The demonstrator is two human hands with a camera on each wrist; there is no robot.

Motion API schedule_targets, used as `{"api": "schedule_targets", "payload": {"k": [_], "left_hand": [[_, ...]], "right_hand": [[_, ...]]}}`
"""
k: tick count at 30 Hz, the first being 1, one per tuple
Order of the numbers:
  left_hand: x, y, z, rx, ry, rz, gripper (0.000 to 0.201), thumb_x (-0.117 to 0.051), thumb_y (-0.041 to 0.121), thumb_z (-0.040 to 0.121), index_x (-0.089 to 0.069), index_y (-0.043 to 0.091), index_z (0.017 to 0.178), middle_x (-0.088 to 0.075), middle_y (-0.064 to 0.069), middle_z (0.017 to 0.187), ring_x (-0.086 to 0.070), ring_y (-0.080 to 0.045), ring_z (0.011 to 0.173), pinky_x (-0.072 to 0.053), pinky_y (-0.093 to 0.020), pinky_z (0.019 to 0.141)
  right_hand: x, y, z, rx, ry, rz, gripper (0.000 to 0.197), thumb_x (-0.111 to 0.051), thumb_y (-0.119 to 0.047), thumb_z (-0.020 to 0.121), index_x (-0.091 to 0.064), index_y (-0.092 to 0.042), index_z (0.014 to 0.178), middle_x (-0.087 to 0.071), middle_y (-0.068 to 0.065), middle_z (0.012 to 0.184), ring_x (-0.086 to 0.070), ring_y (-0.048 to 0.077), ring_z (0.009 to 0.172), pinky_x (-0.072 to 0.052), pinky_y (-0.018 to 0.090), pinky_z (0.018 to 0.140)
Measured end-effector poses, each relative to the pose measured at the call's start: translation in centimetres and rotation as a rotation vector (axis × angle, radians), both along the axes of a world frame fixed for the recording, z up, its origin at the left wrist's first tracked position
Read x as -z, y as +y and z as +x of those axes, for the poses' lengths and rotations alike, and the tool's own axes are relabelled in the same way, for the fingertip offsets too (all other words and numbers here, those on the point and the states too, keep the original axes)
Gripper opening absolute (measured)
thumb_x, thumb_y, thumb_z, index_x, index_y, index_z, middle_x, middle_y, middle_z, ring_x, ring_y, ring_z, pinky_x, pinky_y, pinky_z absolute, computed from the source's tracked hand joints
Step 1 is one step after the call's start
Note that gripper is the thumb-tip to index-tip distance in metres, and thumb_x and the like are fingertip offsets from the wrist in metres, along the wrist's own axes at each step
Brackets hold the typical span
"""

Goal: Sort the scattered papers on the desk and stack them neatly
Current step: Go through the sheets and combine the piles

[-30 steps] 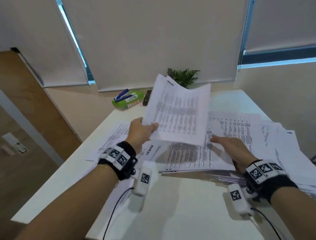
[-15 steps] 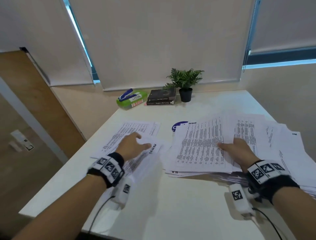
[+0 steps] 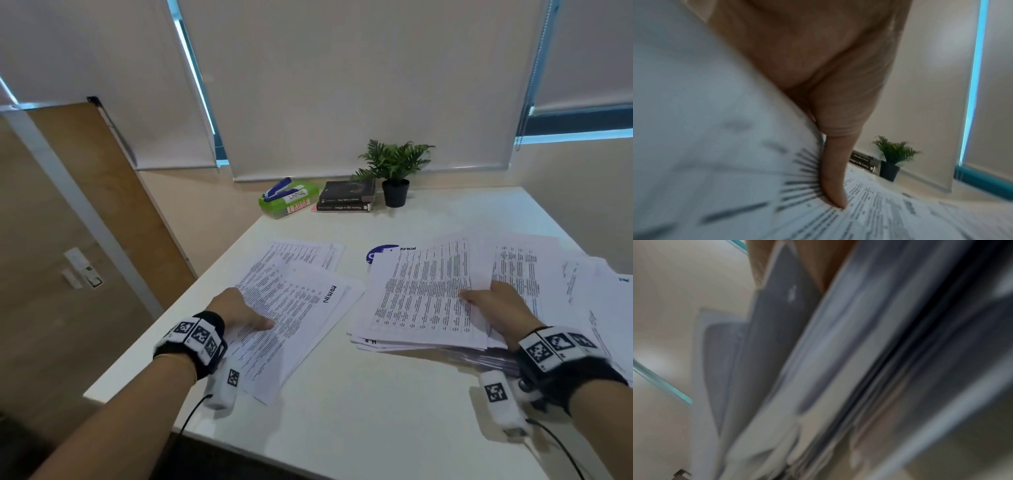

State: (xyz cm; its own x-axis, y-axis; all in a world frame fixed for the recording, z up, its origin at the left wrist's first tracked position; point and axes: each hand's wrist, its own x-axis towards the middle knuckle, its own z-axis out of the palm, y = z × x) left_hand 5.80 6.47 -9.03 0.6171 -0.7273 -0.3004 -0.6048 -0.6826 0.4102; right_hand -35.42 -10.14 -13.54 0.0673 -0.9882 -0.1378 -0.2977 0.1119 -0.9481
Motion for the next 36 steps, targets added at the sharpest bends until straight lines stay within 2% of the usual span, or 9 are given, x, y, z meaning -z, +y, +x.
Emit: {"api": "schedule_targets", "payload": {"k": [3,7,10,19,23,25,27,31,36], "left_hand": [[0.0,-0.1,-0.1,-0.016,0.128,-0.117,0.104,-0.097,0.031,0.074,-0.041,-0.005,0.154,-0.048,-0.020,0.158,-0.049,-0.038,0.143,-0.042,-0.044,0.116],[-1.6,-0.5,0.4,-0.013,0.091,-0.438,0.034,-0.091,0.027,0.081,-0.075,0.002,0.099,-0.079,-0.014,0.096,-0.076,-0.036,0.093,-0.062,-0.042,0.081],[-4.5,-1.2,-0.9,-0.073,0.319,-0.718,0.021,-0.086,0.016,0.088,-0.077,0.009,0.105,-0.081,-0.010,0.100,-0.079,-0.031,0.092,-0.064,-0.051,0.089],[-3.8,-6.3,-11.6,-0.018,0.774,-0.716,0.054,-0.088,0.014,0.085,-0.057,0.004,0.129,-0.076,-0.017,0.119,-0.079,-0.033,0.096,-0.065,-0.055,0.084],[-0.1,-8.3,-15.9,0.069,0.664,-0.446,0.062,-0.085,0.024,0.089,-0.046,0.008,0.135,-0.066,-0.008,0.108,-0.063,-0.017,0.079,-0.057,-0.031,0.065],[1.1,-8.8,-17.2,0.149,0.482,-0.325,0.033,-0.082,0.030,0.092,-0.052,0.017,0.099,-0.054,0.003,0.093,-0.048,-0.009,0.073,-0.041,-0.022,0.061],[1.7,-9.3,-17.5,0.264,0.336,-0.261,0.044,-0.079,0.039,0.093,-0.040,0.028,0.077,-0.042,0.010,0.081,-0.039,-0.005,0.067,-0.033,-0.023,0.061],[0.3,-9.9,-14.8,0.361,0.203,-0.209,0.049,-0.077,0.051,0.091,-0.067,0.017,0.125,-0.069,-0.002,0.121,-0.068,-0.021,0.107,-0.051,-0.031,0.090],[-2.0,-9.6,-7.4,0.218,0.050,-0.250,0.053,-0.078,0.049,0.090,-0.070,0.013,0.128,-0.064,-0.004,0.139,-0.061,-0.026,0.124,-0.050,-0.043,0.109]], "right_hand": [[0.3,-0.2,-0.1,0.002,0.022,0.010,0.013,-0.067,-0.009,0.098,-0.067,0.004,0.102,-0.069,0.026,0.103,-0.066,0.034,0.089,-0.047,0.036,0.078],[0.1,0.1,-0.2,-0.027,0.030,-0.020,0.028,-0.070,-0.010,0.097,-0.056,0.001,0.120,-0.066,0.011,0.121,-0.062,0.027,0.105,-0.048,0.045,0.101],[0.1,0.3,-0.5,-0.082,0.053,-0.072,0.084,-0.088,-0.027,0.079,-0.042,-0.010,0.147,-0.058,0.003,0.142,-0.057,0.029,0.130,-0.043,0.052,0.114],[-0.8,1.5,-0.1,-0.070,-0.047,-0.101,0.121,-0.101,-0.030,0.062,-0.026,-0.027,0.157,-0.051,-0.005,0.146,-0.050,0.023,0.133,-0.038,0.051,0.116],[-1.0,0.7,0.4,0.054,-0.197,0.016,0.095,-0.067,-0.048,0.097,-0.004,-0.030,0.165,-0.030,0.001,0.166,-0.037,0.028,0.148,-0.031,0.050,0.120],[-1.1,0.3,0.4,0.080,-0.244,0.043,0.089,-0.054,-0.058,0.100,-0.001,-0.028,0.166,-0.015,0.004,0.172,-0.025,0.031,0.156,-0.024,0.053,0.124],[-0.8,0.3,0.3,0.038,-0.204,0.016,0.098,-0.058,-0.064,0.095,-0.001,-0.029,0.166,-0.010,0.004,0.173,-0.020,0.032,0.157,-0.021,0.055,0.125],[-0.5,0.2,0.4,0.045,-0.238,0.003,0.097,-0.051,-0.070,0.095,-0.002,-0.027,0.166,-0.007,0.000,0.174,-0.015,0.028,0.159,-0.018,0.053,0.125],[-0.7,0.0,0.4,0.045,-0.261,-0.006,0.111,-0.050,-0.084,0.082,-0.001,-0.029,0.166,-0.007,-0.003,0.174,-0.014,0.026,0.159,-0.017,0.054,0.126]]}}
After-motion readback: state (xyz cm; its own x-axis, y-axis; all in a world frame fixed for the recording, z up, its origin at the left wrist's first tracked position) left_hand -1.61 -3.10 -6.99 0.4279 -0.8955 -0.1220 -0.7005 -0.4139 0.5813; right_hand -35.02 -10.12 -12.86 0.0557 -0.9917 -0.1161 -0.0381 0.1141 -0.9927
